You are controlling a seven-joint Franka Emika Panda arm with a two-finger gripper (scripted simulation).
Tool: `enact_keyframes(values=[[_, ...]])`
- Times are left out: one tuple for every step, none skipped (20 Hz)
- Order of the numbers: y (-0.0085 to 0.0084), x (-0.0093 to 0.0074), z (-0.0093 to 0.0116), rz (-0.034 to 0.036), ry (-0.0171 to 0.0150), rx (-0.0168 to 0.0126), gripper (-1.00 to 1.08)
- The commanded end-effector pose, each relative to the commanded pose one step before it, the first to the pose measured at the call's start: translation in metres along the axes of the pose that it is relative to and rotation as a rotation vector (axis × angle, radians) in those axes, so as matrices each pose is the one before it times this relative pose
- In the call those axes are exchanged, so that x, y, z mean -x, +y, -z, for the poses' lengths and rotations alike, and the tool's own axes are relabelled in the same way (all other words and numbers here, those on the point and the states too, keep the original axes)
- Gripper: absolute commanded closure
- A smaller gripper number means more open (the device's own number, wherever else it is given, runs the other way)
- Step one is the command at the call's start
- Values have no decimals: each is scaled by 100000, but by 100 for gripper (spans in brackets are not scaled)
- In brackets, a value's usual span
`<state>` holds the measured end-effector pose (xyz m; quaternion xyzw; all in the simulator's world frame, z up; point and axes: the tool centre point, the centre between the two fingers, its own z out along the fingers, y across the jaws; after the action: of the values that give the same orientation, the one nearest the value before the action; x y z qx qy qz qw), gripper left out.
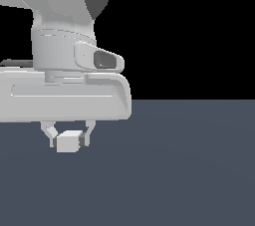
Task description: Plug the charger into the wall socket.
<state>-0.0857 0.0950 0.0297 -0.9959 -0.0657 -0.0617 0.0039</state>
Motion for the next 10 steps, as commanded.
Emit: enact_keyframes(values=[[689, -1062, 926, 22, 109, -8, 108], [334, -501, 426, 0, 0, 0, 108], [324, -540, 459, 60, 3, -35, 108], [377, -575, 484, 0, 0, 0, 108], [354, -595, 497, 57, 1, -39, 108], [362, -566, 465, 0, 0, 0, 108], [301, -528, 429, 58, 1, -38, 108], [307, -490, 394, 0, 0, 0, 108], [281, -451, 359, 0, 0, 0, 108], [218, -412, 325, 61, 0, -32, 108]])
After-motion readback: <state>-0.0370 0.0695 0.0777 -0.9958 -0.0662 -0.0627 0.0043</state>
